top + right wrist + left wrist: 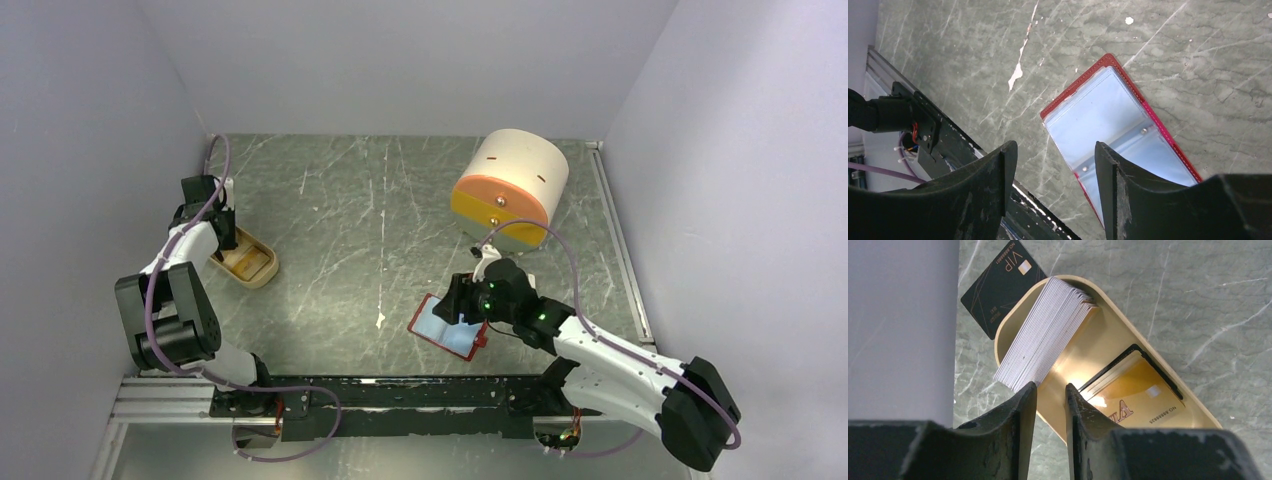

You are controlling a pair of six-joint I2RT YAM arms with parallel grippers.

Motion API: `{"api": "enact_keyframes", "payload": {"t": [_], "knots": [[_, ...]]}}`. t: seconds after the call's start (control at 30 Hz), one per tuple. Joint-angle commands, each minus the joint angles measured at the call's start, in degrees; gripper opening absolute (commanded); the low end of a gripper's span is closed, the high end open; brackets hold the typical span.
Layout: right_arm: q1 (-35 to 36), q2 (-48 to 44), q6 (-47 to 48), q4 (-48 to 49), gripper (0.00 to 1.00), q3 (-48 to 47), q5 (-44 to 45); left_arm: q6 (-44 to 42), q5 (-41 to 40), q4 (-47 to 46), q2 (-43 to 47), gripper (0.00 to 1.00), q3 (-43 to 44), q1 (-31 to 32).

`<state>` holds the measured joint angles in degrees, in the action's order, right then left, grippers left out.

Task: Put the credit cards into the card holder
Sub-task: Pick up the credit card from the storage box.

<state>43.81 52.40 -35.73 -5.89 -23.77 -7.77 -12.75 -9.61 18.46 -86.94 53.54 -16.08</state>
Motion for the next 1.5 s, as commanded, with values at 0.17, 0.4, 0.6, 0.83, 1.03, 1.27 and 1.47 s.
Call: {"api": "enact_keyframes", "payload": {"t": [0.17,0.4,0.6,0.83,1.03,1.27,1.47], "knots": [[-0.56,1.23,1.45,1.62,0.63,-1.28,-0.71,-5.03,1.07,-4.24,-1.91,0.32,2.41,-0.4],[-0.79,2.53,1.36,2.52,0.63,-1.21,-1.07,-5.88,4.56,-4.02,-1.82,0.23,2.18,-0.17],[-0.92,3.99,1.31,3.22,0.63,-1.61,-1.88,-6.95,5.04,-4.26,-0.97,0.23,1.19,0.83],[-0.89,4.29,1.34,3.07,0.64,-1.76,-2.09,-7.11,5.06,-4.65,-1.97,0.22,1.24,1.12],[-0.98,4.02,1.41,3.01,0.64,-1.55,-2.24,-7.53,1.11,-6.03,-2.44,0.23,1.04,1.16],[-1.02,4.41,1.62,3.32,0.64,-1.64,-2.87,-9.22,-2.78,-10.11,-1.97,0.3,0.46,1.16],[-1.2,4.37,1.69,3.33,0.64,-1.46,-2.63,-11.46,-0.13,-10.18,-3.22,0.4,0.47,1.27]]}}
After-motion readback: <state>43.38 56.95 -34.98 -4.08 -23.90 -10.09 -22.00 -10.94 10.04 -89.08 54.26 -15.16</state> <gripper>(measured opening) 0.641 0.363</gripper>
